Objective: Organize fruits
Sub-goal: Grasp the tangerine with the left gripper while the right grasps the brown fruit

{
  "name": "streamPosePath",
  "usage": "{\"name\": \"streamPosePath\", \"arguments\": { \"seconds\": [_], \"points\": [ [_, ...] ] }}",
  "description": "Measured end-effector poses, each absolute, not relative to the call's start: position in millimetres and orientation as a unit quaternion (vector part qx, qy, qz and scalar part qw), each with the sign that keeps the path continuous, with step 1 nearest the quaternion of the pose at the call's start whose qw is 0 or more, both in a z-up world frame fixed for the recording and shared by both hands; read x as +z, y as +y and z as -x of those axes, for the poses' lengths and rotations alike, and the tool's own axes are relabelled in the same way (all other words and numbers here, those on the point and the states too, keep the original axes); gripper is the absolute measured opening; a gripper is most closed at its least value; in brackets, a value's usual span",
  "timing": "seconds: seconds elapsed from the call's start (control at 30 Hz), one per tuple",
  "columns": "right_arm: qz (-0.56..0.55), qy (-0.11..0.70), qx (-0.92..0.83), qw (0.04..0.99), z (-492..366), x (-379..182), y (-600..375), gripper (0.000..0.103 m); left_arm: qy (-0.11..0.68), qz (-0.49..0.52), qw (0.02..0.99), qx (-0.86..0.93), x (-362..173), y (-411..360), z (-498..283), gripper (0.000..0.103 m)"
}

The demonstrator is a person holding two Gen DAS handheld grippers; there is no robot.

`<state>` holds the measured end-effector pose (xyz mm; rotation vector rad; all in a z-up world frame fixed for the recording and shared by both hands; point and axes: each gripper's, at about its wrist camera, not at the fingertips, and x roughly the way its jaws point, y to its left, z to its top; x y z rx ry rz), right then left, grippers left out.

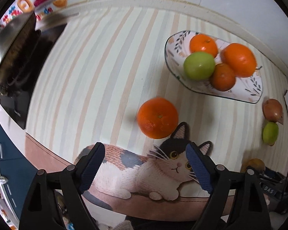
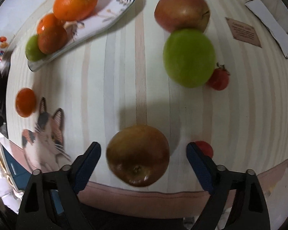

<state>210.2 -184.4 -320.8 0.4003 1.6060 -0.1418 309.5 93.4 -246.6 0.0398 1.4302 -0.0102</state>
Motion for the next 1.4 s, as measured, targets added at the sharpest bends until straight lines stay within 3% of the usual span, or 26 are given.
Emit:
{"name": "streamPosePath", "arguments": {
  "seconds": [0.1, 0.5, 0.57, 0.63, 1.4],
  "points": [
    [-0.184, 0.714, -0.053, 0.673, -213.3, -327.4, -182.0, 0.069, 0.671, -0.006, 0.742, -0.007, -261.0, 93.9, -319.9, 0.086],
    [-0.165, 0.718, -0.053, 0.674, -217.8, -330.1, -175.7, 0.069, 0.714, 0.025, 0.699, -0.015, -314.0, 82.0, -358.2, 0.086],
    [-0.165, 0.72, -0.053, 0.672, -219.2, -331.4, -174.4, 0.069, 0.712, 0.021, 0.702, -0.015, -318.7, 81.7, -359.3, 0.07],
    [-0.165, 0.722, -0.053, 0.669, -220.8, -331.8, -174.5, 0.069, 0.706, 0.017, 0.708, -0.01, -321.6, 83.7, -360.4, 0.064],
    [-0.127, 0.737, 0.003, 0.664, -251.0, -329.3, -128.3, 0.07, 0.722, -0.007, 0.687, -0.084, -337.9, 70.9, -275.1, 0.064]
  ]
}}
